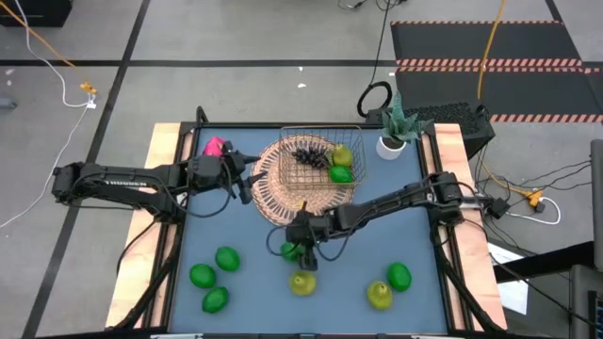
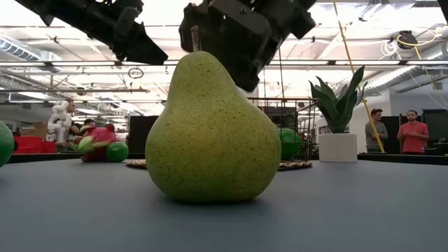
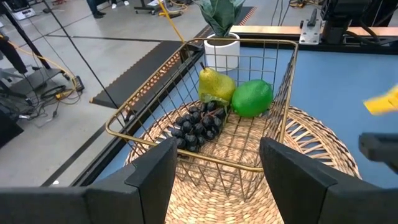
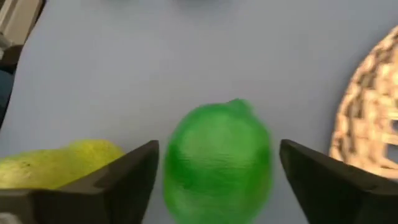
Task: Build produce basket
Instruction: Put the green lime into the wire basket
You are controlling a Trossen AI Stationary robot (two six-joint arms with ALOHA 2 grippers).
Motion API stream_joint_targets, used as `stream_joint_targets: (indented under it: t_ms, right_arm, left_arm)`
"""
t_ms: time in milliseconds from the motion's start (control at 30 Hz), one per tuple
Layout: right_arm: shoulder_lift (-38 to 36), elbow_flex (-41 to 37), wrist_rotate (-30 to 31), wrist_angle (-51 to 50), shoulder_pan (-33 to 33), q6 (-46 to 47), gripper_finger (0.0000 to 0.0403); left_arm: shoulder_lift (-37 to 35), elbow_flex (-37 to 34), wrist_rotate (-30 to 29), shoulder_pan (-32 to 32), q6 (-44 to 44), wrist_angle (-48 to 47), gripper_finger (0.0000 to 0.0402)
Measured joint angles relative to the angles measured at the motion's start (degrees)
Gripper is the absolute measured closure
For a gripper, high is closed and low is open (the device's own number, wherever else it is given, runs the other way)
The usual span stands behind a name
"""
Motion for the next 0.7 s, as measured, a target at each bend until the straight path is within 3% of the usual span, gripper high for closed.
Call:
stream_joint_targets:
  t_ms: [167,300,700]
  right_arm:
    - [1.48,0.02,-0.09,1.21,0.67,-0.43,0.0015]
    - [1.77,0.00,0.00,0.90,0.57,-0.20,0.0014]
    - [1.63,0.16,2.47,-2.61,0.12,0.83,0.0123]
  left_arm:
    - [0.00,0.00,0.00,-0.02,-0.15,-0.08,0.0170]
    - [0.00,0.00,-0.02,0.00,-0.04,0.03,0.0170]
    - [0.00,0.00,-0.01,0.00,-0.64,-0.93,0.0170]
